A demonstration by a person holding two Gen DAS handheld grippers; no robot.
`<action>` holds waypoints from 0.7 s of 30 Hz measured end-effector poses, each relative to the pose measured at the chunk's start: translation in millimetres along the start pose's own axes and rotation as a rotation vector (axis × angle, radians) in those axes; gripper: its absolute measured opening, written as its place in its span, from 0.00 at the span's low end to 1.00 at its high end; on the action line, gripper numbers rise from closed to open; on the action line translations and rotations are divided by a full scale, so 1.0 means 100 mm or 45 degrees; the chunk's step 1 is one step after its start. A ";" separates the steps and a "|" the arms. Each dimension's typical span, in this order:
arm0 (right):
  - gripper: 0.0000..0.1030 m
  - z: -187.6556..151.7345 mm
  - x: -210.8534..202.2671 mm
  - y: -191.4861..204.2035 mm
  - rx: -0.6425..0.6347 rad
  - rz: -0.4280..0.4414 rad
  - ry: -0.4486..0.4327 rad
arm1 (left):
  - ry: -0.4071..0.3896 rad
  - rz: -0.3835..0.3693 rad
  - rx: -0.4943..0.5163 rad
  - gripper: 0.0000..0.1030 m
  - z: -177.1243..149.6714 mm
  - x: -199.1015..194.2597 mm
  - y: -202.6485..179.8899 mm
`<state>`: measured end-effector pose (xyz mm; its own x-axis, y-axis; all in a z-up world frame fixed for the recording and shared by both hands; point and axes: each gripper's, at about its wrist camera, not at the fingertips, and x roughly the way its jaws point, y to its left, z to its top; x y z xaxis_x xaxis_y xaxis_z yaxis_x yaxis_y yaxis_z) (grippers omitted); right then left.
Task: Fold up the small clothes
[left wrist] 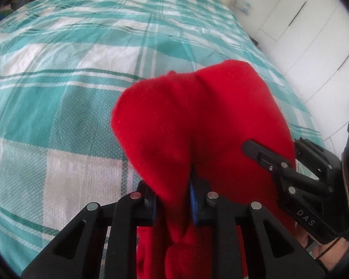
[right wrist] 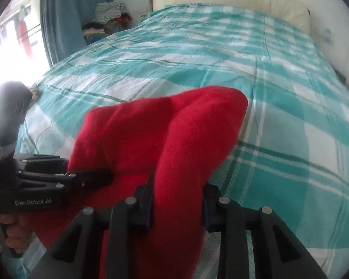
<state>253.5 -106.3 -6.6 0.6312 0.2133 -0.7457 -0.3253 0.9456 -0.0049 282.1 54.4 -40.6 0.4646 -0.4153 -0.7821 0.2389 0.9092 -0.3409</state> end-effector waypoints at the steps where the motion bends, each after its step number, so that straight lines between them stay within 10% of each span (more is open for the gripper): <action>1: 0.28 0.02 -0.11 0.03 -0.020 -0.005 -0.037 | -0.028 -0.017 -0.001 0.18 0.01 -0.12 -0.02; 7: 0.28 0.36 -0.92 -0.03 0.009 0.064 -0.302 | -0.281 -0.082 0.083 0.19 0.19 -1.11 -0.31; 10: 0.30 0.56 -1.06 -0.12 0.074 0.121 -0.337 | -0.290 -0.045 0.116 0.34 0.25 -1.22 -0.43; 13: 0.46 0.49 -0.92 -0.30 0.172 0.134 -0.212 | -0.240 0.076 0.082 0.87 0.09 -1.01 -0.38; 16: 0.76 0.08 -0.82 -0.50 0.204 0.021 -0.080 | -0.224 0.218 0.067 0.90 -0.31 -0.85 -0.26; 21: 0.77 -0.68 -0.92 -0.73 0.257 -0.070 0.060 | -0.245 0.444 0.076 0.91 -0.83 -0.88 -0.35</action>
<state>171.6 -211.6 17.3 0.6088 0.1531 -0.7784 -0.1407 0.9865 0.0840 162.4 61.1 -3.4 0.6767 -0.0848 -0.7314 0.0849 0.9957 -0.0369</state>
